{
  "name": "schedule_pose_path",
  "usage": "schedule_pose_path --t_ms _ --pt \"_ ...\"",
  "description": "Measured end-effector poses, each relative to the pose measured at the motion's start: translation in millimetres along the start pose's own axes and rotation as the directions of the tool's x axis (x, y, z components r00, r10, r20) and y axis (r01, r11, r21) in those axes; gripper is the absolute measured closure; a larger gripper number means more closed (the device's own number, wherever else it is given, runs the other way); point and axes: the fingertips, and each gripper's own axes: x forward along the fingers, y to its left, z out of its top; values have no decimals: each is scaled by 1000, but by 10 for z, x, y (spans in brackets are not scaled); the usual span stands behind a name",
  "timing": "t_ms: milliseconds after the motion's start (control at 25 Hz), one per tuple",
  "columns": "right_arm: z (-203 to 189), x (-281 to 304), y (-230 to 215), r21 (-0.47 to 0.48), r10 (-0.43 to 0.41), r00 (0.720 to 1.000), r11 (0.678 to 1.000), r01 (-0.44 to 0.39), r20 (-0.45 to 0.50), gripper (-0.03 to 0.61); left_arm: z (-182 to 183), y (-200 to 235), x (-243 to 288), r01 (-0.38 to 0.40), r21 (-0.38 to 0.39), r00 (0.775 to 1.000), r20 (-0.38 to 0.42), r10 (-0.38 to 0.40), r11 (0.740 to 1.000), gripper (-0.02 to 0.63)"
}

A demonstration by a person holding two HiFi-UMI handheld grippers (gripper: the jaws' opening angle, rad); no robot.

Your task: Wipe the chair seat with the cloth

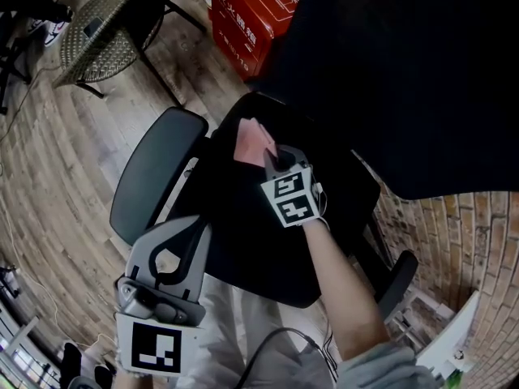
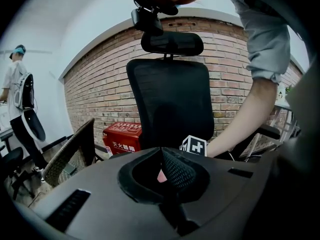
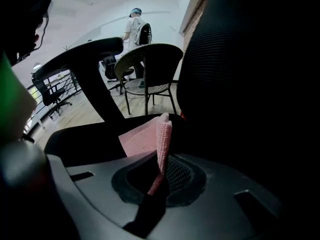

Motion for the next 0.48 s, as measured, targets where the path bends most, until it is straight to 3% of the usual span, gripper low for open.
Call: schedule_pose_path --t_ms 480 --pt "-496 -236 -976 114 -172 981 977 181 -91 523 -32 -22 98 28 19 999 -23 -27 999 595"
